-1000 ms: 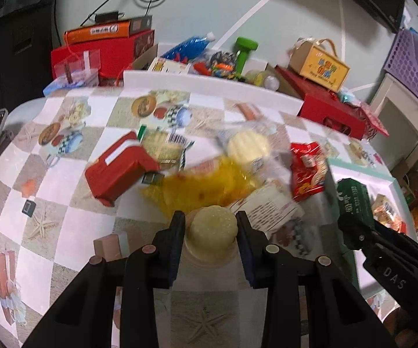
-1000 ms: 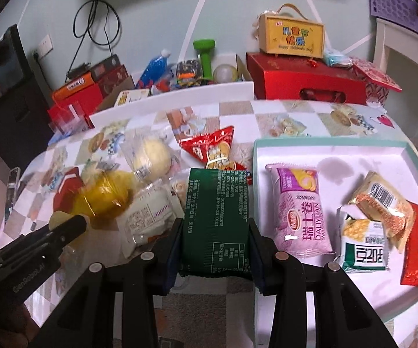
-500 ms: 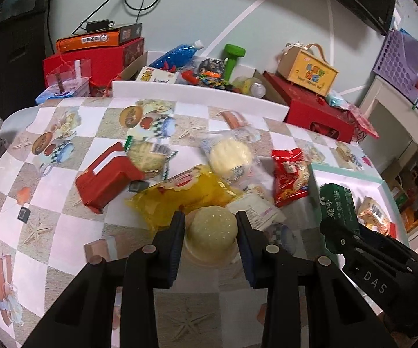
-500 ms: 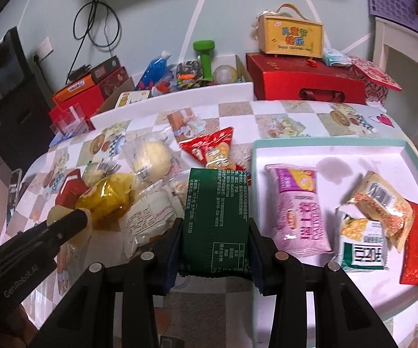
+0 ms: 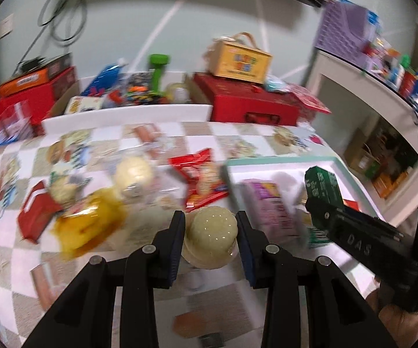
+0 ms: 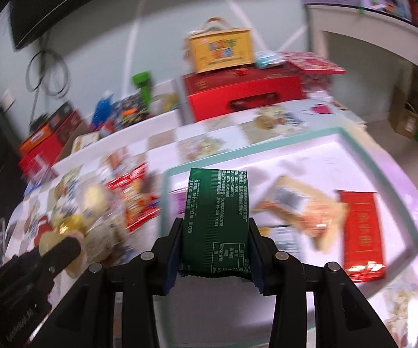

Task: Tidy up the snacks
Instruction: 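Carry the green packet with right tool while left tool carries the bun over tray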

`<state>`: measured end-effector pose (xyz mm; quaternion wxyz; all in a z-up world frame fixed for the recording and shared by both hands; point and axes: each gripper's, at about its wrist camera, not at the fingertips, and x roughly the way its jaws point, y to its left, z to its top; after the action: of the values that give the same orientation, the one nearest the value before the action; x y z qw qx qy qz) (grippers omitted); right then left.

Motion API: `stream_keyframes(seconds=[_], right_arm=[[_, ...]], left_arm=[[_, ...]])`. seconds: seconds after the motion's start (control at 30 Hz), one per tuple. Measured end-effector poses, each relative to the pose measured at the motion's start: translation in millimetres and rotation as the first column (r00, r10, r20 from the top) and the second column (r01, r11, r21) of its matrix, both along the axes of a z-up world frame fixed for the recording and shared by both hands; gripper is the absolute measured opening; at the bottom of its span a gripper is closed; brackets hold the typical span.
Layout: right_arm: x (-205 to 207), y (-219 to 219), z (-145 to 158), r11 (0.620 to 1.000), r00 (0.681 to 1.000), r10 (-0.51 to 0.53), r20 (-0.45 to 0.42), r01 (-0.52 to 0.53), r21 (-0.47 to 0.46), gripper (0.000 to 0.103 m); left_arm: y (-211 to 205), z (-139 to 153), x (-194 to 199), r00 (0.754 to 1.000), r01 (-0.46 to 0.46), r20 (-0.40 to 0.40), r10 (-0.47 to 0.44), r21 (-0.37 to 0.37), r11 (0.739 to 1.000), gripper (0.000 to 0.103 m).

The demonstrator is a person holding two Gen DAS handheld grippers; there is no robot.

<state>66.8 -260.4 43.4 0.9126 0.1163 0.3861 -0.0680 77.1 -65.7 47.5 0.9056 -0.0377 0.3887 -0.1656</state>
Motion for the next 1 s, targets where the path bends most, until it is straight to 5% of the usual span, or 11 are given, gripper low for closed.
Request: stream_keyframes(seconds=[0.17, 0.2, 0.23, 0.27, 0.47, 1.0], right_arm=[[-11.4, -42.5, 2.1, 0.993, 0.993, -0.115, 0.002, 0.115, 0.006, 0.043], [-14.1, -51.6, 1.8, 0.990, 0.990, -0.141, -0.002, 0.141, 0.002, 0.043], [-16.2, -57.2, 1.7, 0.988, 0.988, -0.156, -0.004, 0.156, -0.002, 0.043], [-18.7, -65.9, 0.4, 0.983, 0.983, -0.185, -0.012, 0.185, -0.004, 0.043], [-23.9, -92.0, -18.5, 0.969, 0.967, -0.241, -0.083, 0.244, 0.026, 0.043], [-13.9, -84.6, -43.4, 0.976, 0.960, -0.219, -0.177, 0.219, -0.023, 0.044]], left_arm=[[-35.6, 4.4, 0.2, 0.996, 0.085, 0.012, -0.085, 0.009, 0.996, 0.033], [-44.3, 5.4, 0.5, 0.994, 0.104, 0.012, -0.104, 0.013, 0.994, 0.028], [-50.3, 6.2, 0.4, 0.993, 0.117, 0.014, -0.117, 0.016, 0.993, 0.011], [-55.8, 6.4, 0.2, 0.991, 0.130, 0.014, -0.130, 0.017, 0.991, 0.009], [-82.9, -10.4, -3.0, 0.983, 0.182, -0.029, -0.181, 0.035, 0.983, 0.009], [-66.5, -36.0, 4.0, 0.988, 0.120, -0.106, -0.111, 0.074, 0.990, 0.009]])
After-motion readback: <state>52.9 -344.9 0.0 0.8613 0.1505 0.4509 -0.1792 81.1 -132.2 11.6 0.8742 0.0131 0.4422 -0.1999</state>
